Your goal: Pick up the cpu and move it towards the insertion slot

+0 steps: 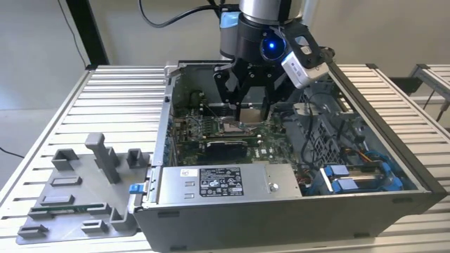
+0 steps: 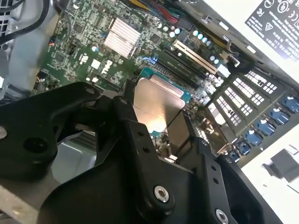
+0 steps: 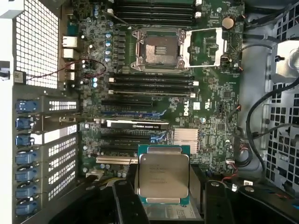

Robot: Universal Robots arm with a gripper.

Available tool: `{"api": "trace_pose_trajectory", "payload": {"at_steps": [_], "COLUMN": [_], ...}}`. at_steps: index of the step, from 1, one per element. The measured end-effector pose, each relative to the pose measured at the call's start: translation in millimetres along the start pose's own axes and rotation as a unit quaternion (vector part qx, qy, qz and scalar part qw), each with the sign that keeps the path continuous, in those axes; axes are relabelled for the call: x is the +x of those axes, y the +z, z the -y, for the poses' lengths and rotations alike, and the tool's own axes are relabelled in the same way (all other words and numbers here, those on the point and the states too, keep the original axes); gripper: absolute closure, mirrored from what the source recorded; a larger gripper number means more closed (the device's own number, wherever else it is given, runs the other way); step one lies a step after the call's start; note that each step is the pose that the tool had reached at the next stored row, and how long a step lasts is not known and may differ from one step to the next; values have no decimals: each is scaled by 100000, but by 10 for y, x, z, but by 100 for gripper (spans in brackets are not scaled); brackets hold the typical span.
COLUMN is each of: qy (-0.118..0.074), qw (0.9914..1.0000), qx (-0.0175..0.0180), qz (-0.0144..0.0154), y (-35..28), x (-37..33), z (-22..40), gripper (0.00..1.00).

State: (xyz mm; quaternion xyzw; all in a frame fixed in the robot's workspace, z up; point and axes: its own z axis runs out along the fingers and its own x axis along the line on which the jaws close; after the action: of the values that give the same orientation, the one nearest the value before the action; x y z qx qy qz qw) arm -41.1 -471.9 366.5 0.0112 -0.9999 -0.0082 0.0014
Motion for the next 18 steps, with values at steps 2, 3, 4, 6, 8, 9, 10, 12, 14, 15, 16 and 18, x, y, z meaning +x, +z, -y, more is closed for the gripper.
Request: {"api": "trace_pose_trajectory", "payload": {"at_steps": [2, 3, 4, 6, 8, 9, 10, 12, 14, 15, 16, 18], "qy": [-3, -4, -5, 55, 213, 292, 366, 509, 596, 626, 652, 711], "qw": [100000, 100000, 100000, 100000, 100000, 100000, 99999, 99999, 99998, 99998, 99998, 99997], "qx": [6, 3, 5, 6, -2, 4, 5, 7, 5, 4, 6, 8], "qz": [-2, 0, -2, 1, 3, 3, 4, 6, 9, 11, 12, 10], "y": [-1, 0, 0, 0, 1, 1, 2, 3, 5, 6, 7, 8], "x": [0, 0, -1, -1, 0, 0, 1, 3, 8, 11, 15, 21], "z": [-1, -1, -1, -21, -49, -63, -78, -109, -144, -162, -181, -216], "gripper": [100, 100, 100, 100, 100, 100, 100, 100, 100, 100, 100, 100]}}
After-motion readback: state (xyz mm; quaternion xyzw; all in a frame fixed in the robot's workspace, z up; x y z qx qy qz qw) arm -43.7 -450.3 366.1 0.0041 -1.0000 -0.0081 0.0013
